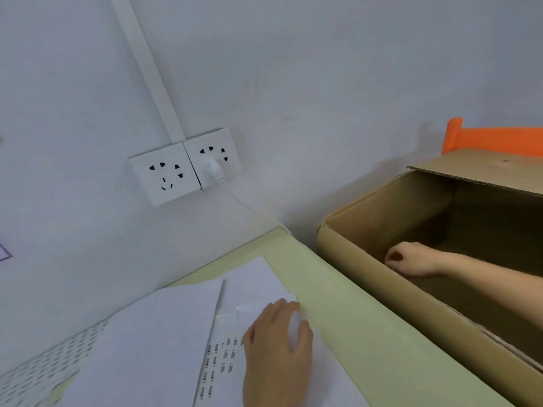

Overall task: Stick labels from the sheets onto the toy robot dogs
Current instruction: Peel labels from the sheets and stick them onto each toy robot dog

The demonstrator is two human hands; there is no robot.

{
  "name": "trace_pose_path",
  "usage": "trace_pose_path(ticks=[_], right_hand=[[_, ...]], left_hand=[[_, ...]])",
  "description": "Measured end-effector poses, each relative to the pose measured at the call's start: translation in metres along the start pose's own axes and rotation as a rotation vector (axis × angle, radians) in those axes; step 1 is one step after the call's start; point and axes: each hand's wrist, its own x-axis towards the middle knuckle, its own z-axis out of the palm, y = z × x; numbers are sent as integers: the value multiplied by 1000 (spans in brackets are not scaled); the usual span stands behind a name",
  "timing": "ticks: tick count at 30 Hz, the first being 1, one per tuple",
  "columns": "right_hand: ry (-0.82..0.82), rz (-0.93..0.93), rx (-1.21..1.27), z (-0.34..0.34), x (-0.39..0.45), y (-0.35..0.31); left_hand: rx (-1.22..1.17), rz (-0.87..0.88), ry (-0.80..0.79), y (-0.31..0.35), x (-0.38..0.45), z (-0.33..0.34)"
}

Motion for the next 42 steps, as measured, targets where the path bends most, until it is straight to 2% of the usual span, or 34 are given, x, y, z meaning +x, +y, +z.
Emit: trace_pose_path(ticks=[4, 6, 8, 10, 13, 15, 16, 20, 25, 27, 31, 33, 36, 38, 39, 42], right_hand=[[366, -98, 130, -54, -53, -29], [548, -221, 176, -62, -90, -58], [640, -377, 199, -52, -128, -97], [582, -530, 203, -25, -162, -135], [325, -698, 63, 46, -203, -184], [271, -754, 14, 88, -215, -206], [264, -776, 8, 103, -220, -219], [249, -829, -152, 133, -239, -275], [250, -1004, -77, 178, -263, -352], [322, -1023, -112, 194, -277, -390], [308, -1003, -18, 240, -296, -427], [397, -1013, 55, 253, -293, -426], [684, -1058, 67, 264, -290, -421], [658, -1030, 62, 266, -288, -416], [545, -1024, 50, 260, -291, -416], [459, -1028, 12, 259, -288, -416]], left_hand=[[-527, -202, 98, -3, -1, -17], [-735, -322, 144, -2, 2, -29], [-957, -457, 149, -7, 8, -42], [-1242, -510, 105, -10, 11, -55], [-1496, -430, 118, -16, 0, -91], [-1400, -338, 171, -28, -16, -116], [-1273, -303, 207, -38, -26, -130], [-487, -223, 255, -103, -91, -186], [262, -404, 212, -189, -191, -239], [359, -454, 224, -206, -220, -252], [398, -527, 121, -232, -246, -265], [382, -528, 87, -237, -248, -273], [371, -545, 84, -238, -242, -285], [428, -570, 127, -237, -232, -297], [457, -593, 134, -236, -225, -304], [512, -669, 109, -233, -201, -326]])
